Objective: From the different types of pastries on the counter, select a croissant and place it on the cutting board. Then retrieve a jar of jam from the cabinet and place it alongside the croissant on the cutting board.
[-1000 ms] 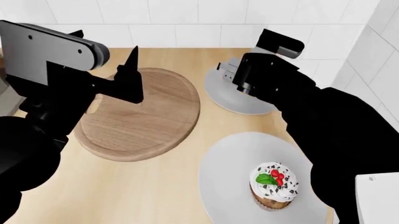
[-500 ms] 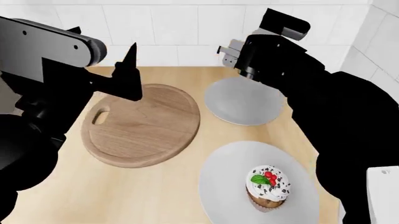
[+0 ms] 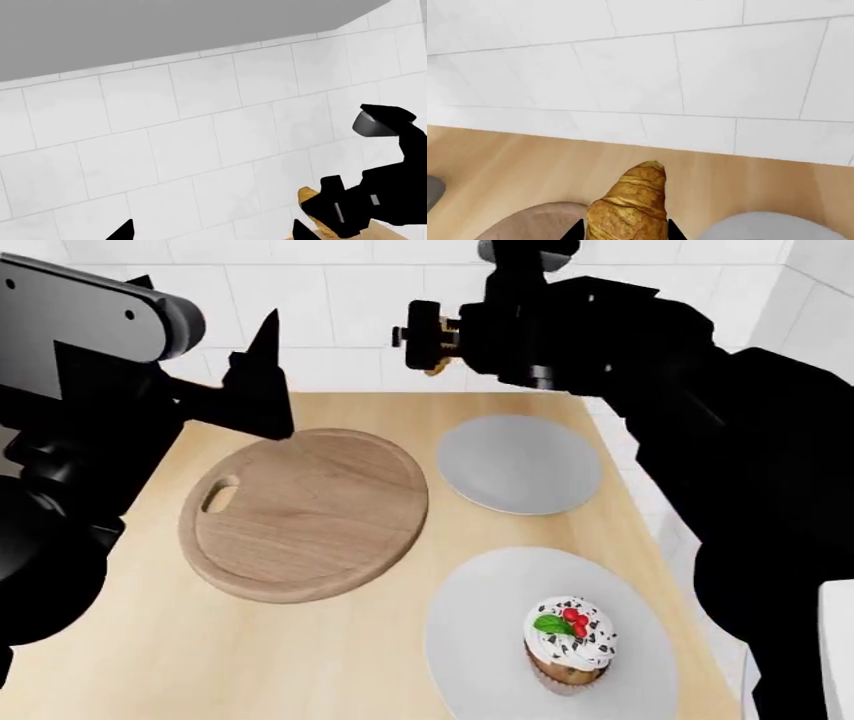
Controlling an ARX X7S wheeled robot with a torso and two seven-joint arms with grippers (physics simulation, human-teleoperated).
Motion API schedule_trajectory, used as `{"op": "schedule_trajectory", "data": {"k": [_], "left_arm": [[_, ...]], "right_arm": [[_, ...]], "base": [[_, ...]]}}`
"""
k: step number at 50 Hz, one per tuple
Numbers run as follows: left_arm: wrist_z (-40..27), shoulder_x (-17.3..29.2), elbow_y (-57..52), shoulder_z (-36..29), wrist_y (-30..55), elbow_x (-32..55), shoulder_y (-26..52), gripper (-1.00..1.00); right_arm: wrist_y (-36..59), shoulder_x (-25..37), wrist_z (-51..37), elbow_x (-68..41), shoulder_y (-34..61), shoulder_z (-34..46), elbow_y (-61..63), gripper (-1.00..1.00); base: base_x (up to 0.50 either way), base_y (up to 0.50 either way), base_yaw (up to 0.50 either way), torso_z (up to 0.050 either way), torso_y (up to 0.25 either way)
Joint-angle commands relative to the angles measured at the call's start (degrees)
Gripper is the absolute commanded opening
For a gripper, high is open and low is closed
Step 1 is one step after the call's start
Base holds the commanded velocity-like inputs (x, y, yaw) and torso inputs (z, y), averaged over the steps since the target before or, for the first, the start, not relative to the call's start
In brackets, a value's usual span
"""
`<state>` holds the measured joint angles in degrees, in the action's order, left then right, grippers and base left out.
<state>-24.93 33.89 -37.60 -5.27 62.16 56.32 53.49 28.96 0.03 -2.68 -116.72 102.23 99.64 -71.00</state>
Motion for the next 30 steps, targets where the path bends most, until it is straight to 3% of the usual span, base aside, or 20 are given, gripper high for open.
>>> {"op": "schedule_trajectory", "data": {"k": [1,30], "left_arm": [[-0.61,0.29,-0.34,1.05,0.18,1.27,0.54,1.0],[-1.18,0.65,-0.17,0.92,-0.7,1.28,-0.26,1.0]], "right_arm": [[7.9,-0.01,14.47,5.35,0.22,-2.76,4.12,-1.0],[20.96,0.04,19.39,9.35,2.3,-5.39,6.69,-1.0]], "base": [[0.0,0.0,0.0,0.0,0.0],[0.0,0.0,0.0,0.0,0.0]]}}
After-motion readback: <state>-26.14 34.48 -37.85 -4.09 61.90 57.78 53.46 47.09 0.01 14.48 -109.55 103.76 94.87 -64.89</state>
